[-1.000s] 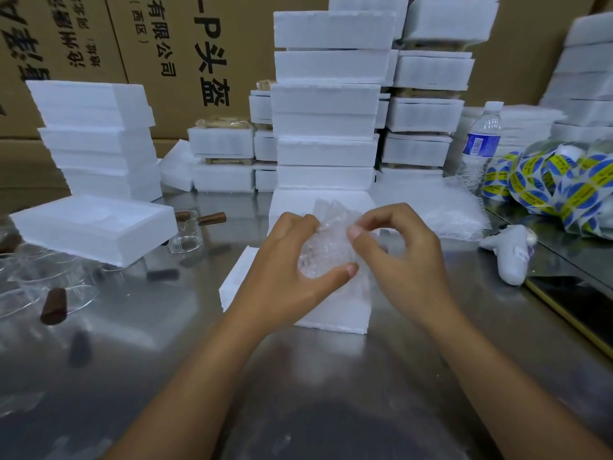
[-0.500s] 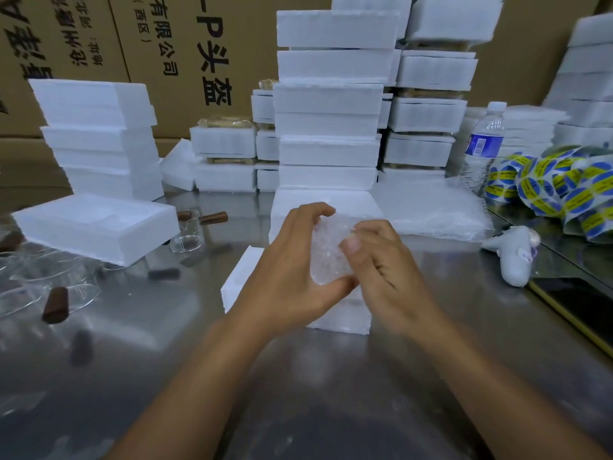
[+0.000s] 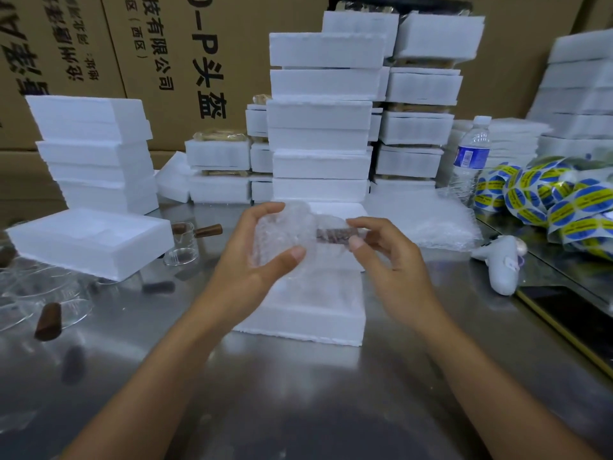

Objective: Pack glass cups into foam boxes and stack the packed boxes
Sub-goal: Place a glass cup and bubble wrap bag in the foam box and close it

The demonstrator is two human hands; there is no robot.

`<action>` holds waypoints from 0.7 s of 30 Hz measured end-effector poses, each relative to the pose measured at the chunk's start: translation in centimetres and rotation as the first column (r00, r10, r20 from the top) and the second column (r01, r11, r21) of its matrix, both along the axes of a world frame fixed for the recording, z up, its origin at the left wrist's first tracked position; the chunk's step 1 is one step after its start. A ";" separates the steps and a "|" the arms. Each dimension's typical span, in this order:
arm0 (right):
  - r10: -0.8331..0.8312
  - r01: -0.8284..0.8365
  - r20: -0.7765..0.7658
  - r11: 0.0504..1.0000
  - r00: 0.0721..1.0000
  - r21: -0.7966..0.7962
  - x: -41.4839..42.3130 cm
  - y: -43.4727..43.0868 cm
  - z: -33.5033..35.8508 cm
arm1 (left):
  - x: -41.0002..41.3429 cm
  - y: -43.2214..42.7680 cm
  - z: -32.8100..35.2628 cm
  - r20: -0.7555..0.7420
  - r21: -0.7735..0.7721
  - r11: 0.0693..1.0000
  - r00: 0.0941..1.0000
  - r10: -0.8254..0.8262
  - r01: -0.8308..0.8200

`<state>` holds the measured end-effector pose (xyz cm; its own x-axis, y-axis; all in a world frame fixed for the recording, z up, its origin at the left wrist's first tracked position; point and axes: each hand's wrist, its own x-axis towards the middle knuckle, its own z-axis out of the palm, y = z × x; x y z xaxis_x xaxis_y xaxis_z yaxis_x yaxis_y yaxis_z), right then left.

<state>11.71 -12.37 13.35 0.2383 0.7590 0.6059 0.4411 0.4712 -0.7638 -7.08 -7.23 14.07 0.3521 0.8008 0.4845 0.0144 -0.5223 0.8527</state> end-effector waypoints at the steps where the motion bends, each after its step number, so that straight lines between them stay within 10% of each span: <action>1: 0.028 -0.029 -0.018 0.999 0.999 -0.023 -0.1 0.1 -0.1 | -0.5 0.4 -0.1 -0.013 0.008 1.000 1.000 -0.009 0.009; 17: 0.095 -0.091 0.017 0.984 0.995 -0.152 -1.4 0.9 -2.1 | -2.4 2.1 -0.4 0.059 -0.357 0.923 0.989 -0.135 0.147; 21: 0.052 -0.036 0.080 0.982 0.995 -0.186 -1.3 1.3 -2.6 | -2.3 2.8 -1.2 -0.146 -0.265 0.964 0.988 -0.039 -0.001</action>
